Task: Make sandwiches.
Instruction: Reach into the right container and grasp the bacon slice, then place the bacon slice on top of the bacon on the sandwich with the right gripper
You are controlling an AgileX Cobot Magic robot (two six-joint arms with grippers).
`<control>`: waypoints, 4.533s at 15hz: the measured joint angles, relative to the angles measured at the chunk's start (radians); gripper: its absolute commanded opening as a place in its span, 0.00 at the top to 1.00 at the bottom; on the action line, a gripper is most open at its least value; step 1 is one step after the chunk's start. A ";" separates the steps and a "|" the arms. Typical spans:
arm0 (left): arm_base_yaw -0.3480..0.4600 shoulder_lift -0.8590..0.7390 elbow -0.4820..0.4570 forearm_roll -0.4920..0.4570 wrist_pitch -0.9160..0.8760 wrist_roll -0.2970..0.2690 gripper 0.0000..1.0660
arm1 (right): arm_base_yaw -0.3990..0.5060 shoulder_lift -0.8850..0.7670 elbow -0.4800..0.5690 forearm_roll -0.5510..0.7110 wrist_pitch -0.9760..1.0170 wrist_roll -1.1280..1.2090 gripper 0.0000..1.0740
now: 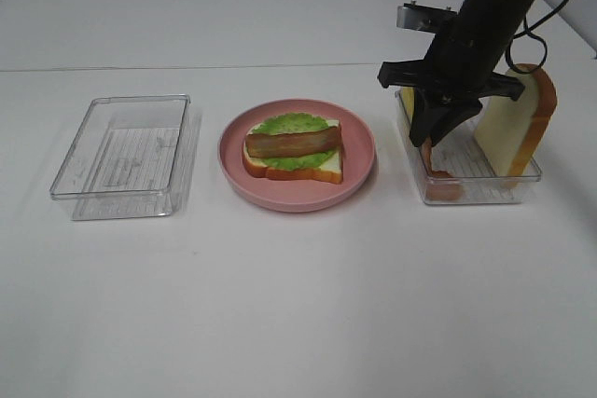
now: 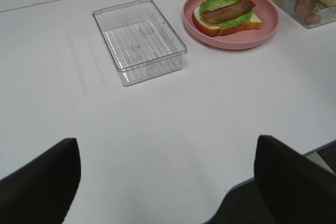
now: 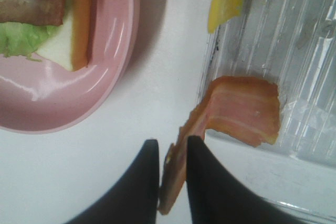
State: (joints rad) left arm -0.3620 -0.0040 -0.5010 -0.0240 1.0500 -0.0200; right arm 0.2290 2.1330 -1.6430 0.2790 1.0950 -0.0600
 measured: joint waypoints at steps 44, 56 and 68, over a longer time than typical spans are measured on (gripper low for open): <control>0.000 0.000 0.000 0.000 0.000 0.001 0.20 | 0.113 0.140 -0.011 1.153 -0.178 -0.526 1.00; 0.000 0.000 0.000 0.000 0.000 0.001 0.20 | 0.113 0.070 -0.011 0.679 -0.344 -0.276 1.00; 0.000 0.000 0.000 0.000 0.000 0.001 0.20 | 0.112 0.067 -0.011 0.366 -0.313 -0.098 0.54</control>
State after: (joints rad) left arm -0.3620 -0.0040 -0.5010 -0.0240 1.0500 -0.0190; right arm 0.3410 2.2000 -1.6540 0.6450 0.7820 -0.1580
